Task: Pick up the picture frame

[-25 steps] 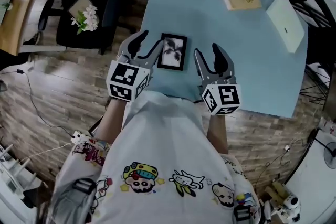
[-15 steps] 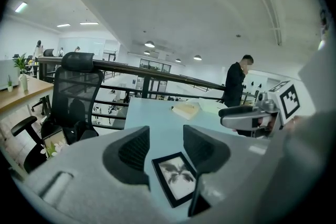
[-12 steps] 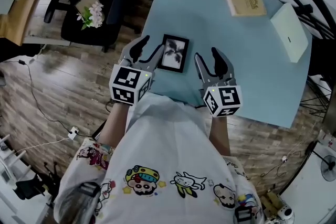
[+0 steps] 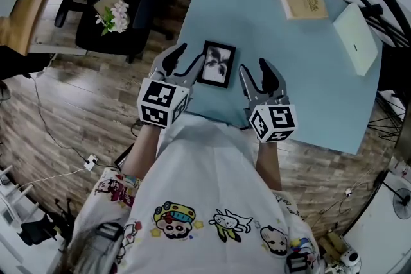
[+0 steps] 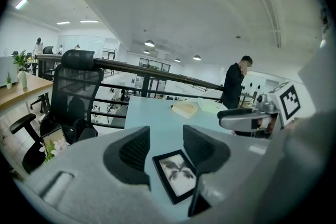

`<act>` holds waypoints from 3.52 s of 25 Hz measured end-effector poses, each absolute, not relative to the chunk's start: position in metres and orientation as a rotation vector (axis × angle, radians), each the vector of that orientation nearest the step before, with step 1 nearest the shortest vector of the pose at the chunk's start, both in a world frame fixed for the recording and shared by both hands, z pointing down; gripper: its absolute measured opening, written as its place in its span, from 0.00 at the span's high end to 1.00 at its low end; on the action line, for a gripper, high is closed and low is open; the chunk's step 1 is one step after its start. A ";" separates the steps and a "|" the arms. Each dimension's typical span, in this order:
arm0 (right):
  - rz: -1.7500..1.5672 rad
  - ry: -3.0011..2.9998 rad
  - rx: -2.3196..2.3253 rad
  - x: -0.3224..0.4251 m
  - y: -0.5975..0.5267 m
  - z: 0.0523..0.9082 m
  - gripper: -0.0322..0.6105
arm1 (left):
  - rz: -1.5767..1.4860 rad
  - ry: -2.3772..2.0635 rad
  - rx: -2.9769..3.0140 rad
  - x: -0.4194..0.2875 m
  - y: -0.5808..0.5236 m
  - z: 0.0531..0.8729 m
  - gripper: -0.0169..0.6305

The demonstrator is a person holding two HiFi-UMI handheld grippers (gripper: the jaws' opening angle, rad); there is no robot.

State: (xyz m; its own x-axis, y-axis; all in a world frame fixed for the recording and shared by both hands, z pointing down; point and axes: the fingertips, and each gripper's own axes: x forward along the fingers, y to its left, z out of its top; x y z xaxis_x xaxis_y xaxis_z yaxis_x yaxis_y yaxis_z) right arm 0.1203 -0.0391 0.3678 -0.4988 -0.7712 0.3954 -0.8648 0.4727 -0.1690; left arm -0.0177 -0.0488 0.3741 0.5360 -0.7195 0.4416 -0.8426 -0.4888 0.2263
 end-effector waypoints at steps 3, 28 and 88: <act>0.534 -2.459 1.400 0.117 -0.038 0.372 0.59 | 0.414 -1.263 2.365 -0.017 -0.048 0.377 0.67; 0.763 -2.369 1.352 0.120 -0.037 0.439 0.59 | 0.581 -1.068 2.266 0.012 -0.043 0.468 0.67; 1.319 -2.239 1.223 0.116 -0.030 0.539 0.64 | 0.588 -1.121 1.938 0.013 -0.053 0.559 0.87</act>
